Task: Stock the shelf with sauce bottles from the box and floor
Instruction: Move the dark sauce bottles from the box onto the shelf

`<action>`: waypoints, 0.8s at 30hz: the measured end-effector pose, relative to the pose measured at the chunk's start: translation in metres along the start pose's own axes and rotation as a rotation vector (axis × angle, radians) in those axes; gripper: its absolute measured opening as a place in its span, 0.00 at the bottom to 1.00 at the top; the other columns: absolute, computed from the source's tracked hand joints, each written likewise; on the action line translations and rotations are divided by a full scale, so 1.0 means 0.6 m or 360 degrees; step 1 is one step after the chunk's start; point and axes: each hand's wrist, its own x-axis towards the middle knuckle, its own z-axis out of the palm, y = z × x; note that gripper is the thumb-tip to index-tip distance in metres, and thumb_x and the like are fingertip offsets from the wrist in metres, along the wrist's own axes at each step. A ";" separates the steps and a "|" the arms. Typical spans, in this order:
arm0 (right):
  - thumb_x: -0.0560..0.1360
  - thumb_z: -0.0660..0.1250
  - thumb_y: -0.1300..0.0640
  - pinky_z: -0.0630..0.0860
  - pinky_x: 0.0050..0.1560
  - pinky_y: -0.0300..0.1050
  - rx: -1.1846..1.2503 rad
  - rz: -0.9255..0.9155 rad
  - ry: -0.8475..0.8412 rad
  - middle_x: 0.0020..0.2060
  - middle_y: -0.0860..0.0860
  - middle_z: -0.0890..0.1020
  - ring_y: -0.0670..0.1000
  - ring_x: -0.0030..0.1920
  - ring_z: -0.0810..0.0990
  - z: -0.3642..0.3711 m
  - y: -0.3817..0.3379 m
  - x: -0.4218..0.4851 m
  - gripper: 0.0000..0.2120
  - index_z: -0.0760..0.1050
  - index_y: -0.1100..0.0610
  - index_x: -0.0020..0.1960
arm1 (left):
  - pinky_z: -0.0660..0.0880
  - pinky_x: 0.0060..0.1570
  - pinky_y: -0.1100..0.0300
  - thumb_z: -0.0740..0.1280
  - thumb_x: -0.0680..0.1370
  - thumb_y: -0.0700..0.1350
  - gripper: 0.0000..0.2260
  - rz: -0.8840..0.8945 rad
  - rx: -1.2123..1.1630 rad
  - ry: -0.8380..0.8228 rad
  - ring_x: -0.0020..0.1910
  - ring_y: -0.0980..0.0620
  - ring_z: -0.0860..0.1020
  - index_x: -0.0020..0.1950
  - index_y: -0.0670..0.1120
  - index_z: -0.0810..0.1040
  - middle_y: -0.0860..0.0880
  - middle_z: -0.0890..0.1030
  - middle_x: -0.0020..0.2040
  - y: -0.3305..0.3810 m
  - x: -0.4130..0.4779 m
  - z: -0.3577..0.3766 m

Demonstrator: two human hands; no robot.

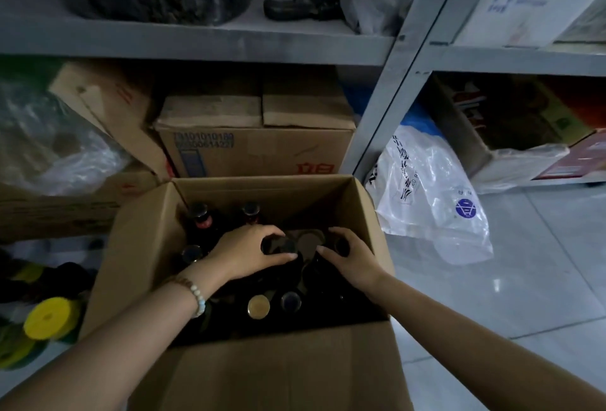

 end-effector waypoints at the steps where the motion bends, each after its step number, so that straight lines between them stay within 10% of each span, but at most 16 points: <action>1: 0.74 0.70 0.54 0.64 0.45 0.27 0.0013 -0.0004 0.0037 0.51 0.46 0.73 0.44 0.53 0.71 0.007 0.007 0.005 0.23 0.68 0.53 0.67 | 0.72 0.40 0.65 0.63 0.66 0.73 0.26 0.0041 0.0038 0.0003 0.48 0.60 0.74 0.58 0.62 0.74 0.61 0.77 0.55 -0.002 0.006 0.005; 11: 0.74 0.68 0.64 0.63 0.41 0.33 0.0020 -0.0087 0.0240 0.46 0.51 0.73 0.49 0.47 0.71 0.030 0.022 0.045 0.12 0.69 0.59 0.56 | 0.77 0.53 0.46 0.60 0.75 0.64 0.17 0.0047 0.0029 -0.0131 0.52 0.48 0.79 0.58 0.57 0.74 0.51 0.80 0.55 -0.008 0.058 -0.008; 24: 0.77 0.65 0.56 0.64 0.69 0.51 0.0276 0.0092 0.0241 0.66 0.56 0.73 0.58 0.67 0.69 0.040 -0.010 0.103 0.23 0.65 0.58 0.70 | 0.66 0.64 0.58 0.65 0.77 0.54 0.30 -0.0084 -0.0335 -0.0098 0.69 0.48 0.67 0.74 0.45 0.60 0.47 0.65 0.73 0.007 0.119 0.013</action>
